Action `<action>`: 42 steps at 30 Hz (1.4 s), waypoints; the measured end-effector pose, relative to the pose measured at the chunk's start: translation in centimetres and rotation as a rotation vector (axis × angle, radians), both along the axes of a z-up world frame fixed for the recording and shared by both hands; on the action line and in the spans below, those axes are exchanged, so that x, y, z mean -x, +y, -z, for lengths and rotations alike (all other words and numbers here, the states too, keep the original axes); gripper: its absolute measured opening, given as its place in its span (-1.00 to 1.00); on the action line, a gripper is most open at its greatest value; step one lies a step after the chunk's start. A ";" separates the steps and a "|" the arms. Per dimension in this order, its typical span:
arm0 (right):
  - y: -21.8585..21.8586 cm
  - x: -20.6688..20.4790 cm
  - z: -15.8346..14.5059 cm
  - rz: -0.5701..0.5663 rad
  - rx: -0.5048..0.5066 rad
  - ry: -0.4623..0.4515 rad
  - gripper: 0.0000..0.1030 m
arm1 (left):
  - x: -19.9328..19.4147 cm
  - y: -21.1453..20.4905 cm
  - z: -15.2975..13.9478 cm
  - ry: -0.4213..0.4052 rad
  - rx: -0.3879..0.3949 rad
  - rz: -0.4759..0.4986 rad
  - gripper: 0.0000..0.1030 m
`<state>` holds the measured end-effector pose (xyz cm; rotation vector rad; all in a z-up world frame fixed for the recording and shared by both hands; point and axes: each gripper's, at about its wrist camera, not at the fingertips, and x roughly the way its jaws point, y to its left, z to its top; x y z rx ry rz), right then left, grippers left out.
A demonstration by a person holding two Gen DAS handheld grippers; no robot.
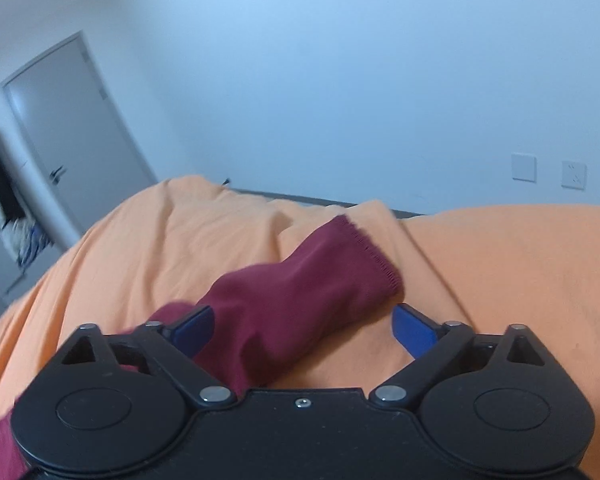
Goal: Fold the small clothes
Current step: 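Close the right gripper on the sleeve cuff and lift it, then carry the sleeve across the shirt body and open the right gripper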
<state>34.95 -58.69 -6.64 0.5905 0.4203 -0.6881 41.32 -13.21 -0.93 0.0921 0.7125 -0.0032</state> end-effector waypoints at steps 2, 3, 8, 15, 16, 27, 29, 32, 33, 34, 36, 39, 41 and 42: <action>-0.3 -0.1 0.1 0.033 0.004 -0.006 0.60 | 0.1 0.2 -0.4 -0.005 0.006 -0.003 0.99; -0.5 -0.4 0.1 0.044 0.009 0.002 0.49 | 0.2 0.3 -0.6 -0.007 0.009 -0.004 0.99; -0.4 -1.6 0.1 0.046 0.055 0.069 -0.25 | 0.2 0.9 -0.9 0.000 0.030 -0.005 0.99; 1.8 -2.8 -2.6 -0.018 0.181 0.064 -0.73 | 0.2 2.7 -1.2 0.003 0.074 -0.020 0.99; 2.3 -2.9 -3.3 -0.029 0.201 0.056 -0.73 | 0.2 2.9 -1.3 0.003 0.080 -0.020 0.99; 12.7 -6.6 -12.1 -0.352 0.400 -0.084 -0.74 | 0.2 8.0 -2.7 -0.037 0.122 -0.073 0.99; 15.9 -7.5 -13.5 -0.438 0.421 -0.113 -0.74 | 0.3 9.5 -3.1 -0.050 0.135 -0.098 0.99; 21.1 -9.0 -15.0 -0.575 0.452 -0.168 -0.74 | 0.5 11.7 -3.6 -0.066 0.148 -0.144 0.99; 23.0 -9.5 -15.3 -0.622 0.457 -0.185 -0.74 | 0.6 12.5 -3.8 -0.072 0.152 -0.163 0.99; 24.9 -10.0 -15.6 -0.675 0.457 -0.201 -0.74 | 0.8 13.4 -3.9 -0.077 0.155 -0.183 0.99; 28.7 -10.9 -15.7 -0.779 0.446 -0.228 -0.74 | 1.0 15.0 -4.1 -0.086 0.159 -0.221 0.99; 34.9 -12.0 -15.0 -0.924 0.446 -0.237 -0.74 | 1.5 17.5 -4.2 -0.093 0.162 -0.279 0.99; 39.2 -12.3 -13.9 -1.008 0.450 -0.212 -0.74 | 1.8 19.2 -4.1 -0.095 0.162 -0.318 0.99; 40.9 -12.5 -13.1 -1.048 0.447 -0.199 -0.74 | 2.0 20.0 -4.0 -0.095 0.162 -0.337 0.99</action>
